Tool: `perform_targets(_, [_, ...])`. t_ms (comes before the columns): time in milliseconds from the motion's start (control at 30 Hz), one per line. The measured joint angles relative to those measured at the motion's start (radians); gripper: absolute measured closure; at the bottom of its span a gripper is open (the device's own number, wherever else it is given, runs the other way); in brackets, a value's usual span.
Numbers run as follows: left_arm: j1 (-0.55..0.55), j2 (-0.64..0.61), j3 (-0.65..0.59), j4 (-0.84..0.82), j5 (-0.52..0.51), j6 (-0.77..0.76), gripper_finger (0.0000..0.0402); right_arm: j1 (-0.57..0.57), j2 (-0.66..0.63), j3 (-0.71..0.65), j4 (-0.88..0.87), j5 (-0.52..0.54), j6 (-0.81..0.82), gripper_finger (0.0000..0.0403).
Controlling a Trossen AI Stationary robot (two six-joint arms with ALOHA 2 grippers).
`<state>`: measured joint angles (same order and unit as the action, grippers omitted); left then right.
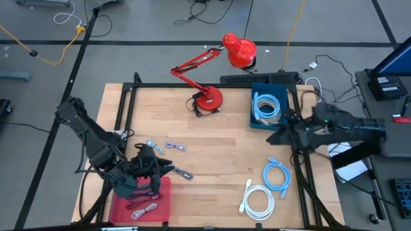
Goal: Sort cables
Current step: Put the right gray charger cable into the pink bin
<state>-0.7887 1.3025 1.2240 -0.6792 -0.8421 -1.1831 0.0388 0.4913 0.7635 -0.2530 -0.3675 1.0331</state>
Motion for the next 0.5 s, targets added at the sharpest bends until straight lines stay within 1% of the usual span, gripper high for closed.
perform_targets(67, [0.005, 0.0, 0.0, 0.0, 0.005, 0.0, 0.028, 0.119, 0.017, 0.0, 0.17, 0.082, 0.009, 0.0226])
perform_targets(133, [0.004, 0.0, 0.0, 0.0, 0.005, 0.001, 0.028, 0.226, 0.061, 0.0, 0.397, 0.17, -0.047, 0.0226])
perform_targets(167, [0.004, 0.0, 0.0, 0.0, 0.005, 0.0, 0.028, 0.27, 0.09, 0.0, 0.524, 0.212, -0.104, 0.0226])
perform_targets(233, [0.004, 0.0, 0.0, 0.0, 0.005, 0.0, 0.028, 0.346, 0.167, 0.0, 0.789, 0.279, -0.271, 0.0226])
perform_targets(333, [0.004, 0.0, 0.0, 0.0, 0.003, 0.001, 0.028, 0.42, 0.289, 0.0, 1.145, 0.374, -0.526, 0.0226])
perform_targets(400, [0.004, 0.0, 0.0, 0.0, -0.006, 0.005, 0.028, 0.444, 0.366, 0.015, 1.32, 0.388, -0.669, 0.0227])
perform_targets(433, [0.004, 0.0, 0.0, 0.0, -0.014, 0.005, 0.028, 0.449, 0.402, 0.032, 1.373, 0.38, -0.738, 0.0227])
perform_targets(500, [0.01, 0.0, 0.0, 0.0, -0.02, 0.005, 0.028, 0.448, 0.463, 0.083, 1.423, 0.339, -0.843, 0.0227])
